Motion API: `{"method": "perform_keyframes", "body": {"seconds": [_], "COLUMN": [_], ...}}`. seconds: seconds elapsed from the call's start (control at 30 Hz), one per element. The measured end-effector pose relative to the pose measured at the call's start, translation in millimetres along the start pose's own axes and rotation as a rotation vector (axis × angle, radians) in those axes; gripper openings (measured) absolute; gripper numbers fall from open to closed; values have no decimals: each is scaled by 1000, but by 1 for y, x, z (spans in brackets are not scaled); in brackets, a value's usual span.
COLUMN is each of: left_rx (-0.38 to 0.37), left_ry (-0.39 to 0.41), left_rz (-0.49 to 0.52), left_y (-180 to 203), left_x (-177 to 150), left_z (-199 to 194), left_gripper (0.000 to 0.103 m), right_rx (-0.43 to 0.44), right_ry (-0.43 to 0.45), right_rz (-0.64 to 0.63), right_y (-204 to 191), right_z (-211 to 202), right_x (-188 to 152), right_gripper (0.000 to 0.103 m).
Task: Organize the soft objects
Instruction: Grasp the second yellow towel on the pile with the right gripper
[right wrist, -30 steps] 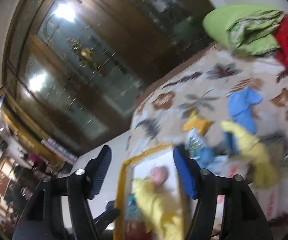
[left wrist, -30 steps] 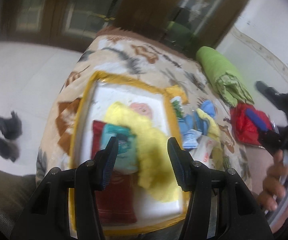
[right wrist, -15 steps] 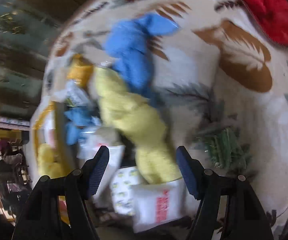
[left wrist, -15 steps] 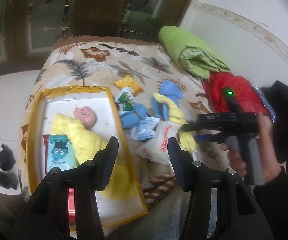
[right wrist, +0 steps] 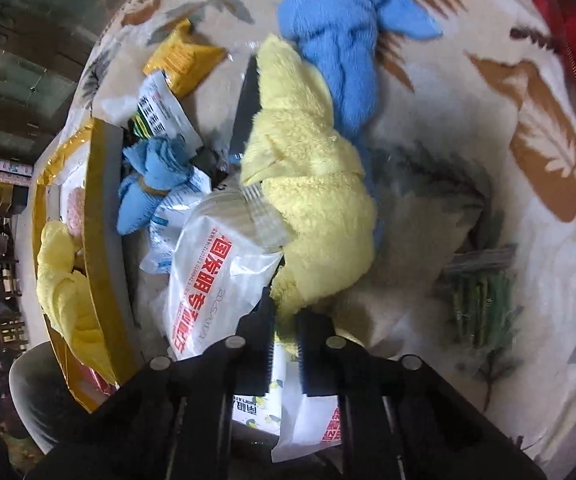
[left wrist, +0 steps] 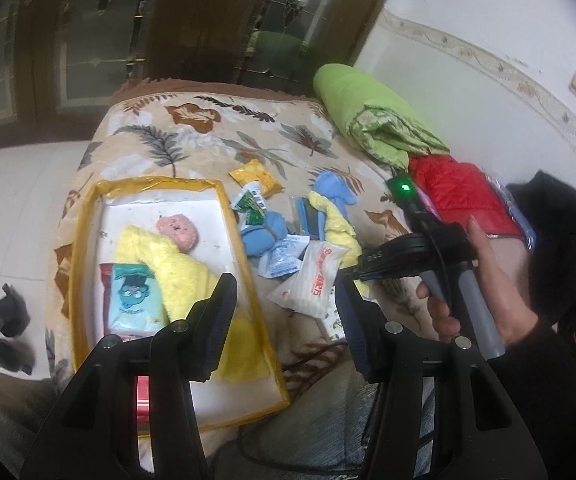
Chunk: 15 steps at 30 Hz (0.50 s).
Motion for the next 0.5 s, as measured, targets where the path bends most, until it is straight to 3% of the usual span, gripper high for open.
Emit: {"method": "perform_keyframes", "body": {"seconds": [0.27,0.33,0.5], "left_rx": [-9,-8,-5], "left_ry": [14,7,9], "left_rz": [-129,-130,-122], "left_y": [-25,-26,-23], "left_x": [-2,-2,-3], "left_z": [-9,-10,-11], "left_gripper": [51,51,51], "right_rx": [97,119,142], "right_ry": [224,257,311], "right_rz": [39,73,191], "right_y": [8,18,29], "right_z": [-57,-58,-70], "right_x": [-14,0,-11], "right_gripper": [6,6,6]}}
Point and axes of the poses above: each gripper's, at about its wrist camera, not at the fingertips, and z roughly the way its jaws point, y to its right, x to its top, the point moved 1 cm from there along z, roughly the way its jaws point, and after that the axes turned 9 degrees about y, right-handed, at the moved point
